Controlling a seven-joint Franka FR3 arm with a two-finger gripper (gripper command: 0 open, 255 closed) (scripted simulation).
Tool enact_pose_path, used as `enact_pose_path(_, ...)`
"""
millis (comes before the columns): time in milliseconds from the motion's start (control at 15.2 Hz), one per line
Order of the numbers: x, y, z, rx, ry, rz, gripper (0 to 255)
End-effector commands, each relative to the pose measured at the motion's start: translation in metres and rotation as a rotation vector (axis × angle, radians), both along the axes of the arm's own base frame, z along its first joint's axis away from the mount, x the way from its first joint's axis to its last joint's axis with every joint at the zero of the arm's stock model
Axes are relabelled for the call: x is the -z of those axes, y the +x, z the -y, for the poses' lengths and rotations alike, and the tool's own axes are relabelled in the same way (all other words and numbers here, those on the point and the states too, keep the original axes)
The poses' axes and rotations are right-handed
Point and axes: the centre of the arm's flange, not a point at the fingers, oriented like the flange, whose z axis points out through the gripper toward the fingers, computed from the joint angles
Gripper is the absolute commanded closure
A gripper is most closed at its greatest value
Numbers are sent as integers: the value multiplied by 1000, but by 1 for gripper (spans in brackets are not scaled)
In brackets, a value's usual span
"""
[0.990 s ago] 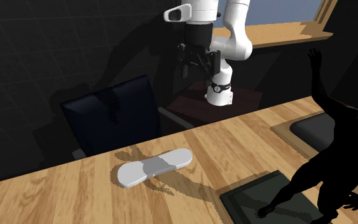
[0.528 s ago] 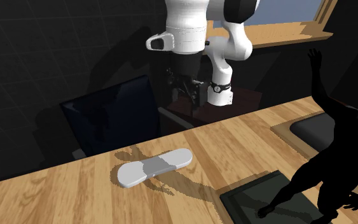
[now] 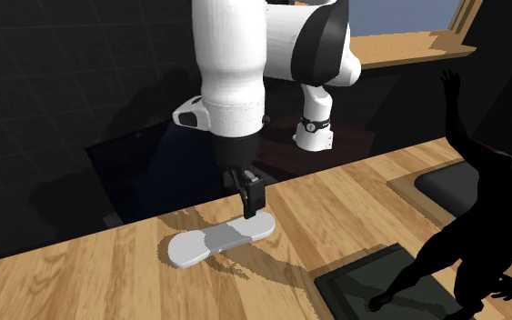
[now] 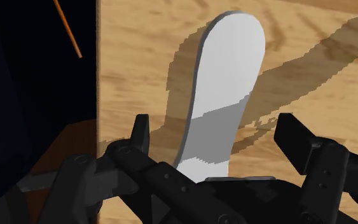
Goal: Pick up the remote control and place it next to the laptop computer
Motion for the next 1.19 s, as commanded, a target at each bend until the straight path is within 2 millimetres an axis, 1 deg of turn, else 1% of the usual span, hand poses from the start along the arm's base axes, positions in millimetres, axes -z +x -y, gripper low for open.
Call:
enact_pose_path(0,13,23,3,33,-4,-5,0)
enact_pose_path(132,27,44,6,62,-8,-8,0)
enact_pose_path(594,64,44,6,62,-8,-8,0)
enact_pose_path(660,67,44,6,62,-8,-8,0)
enact_pose_path(1122,67,44,6,62,-8,-8,0)
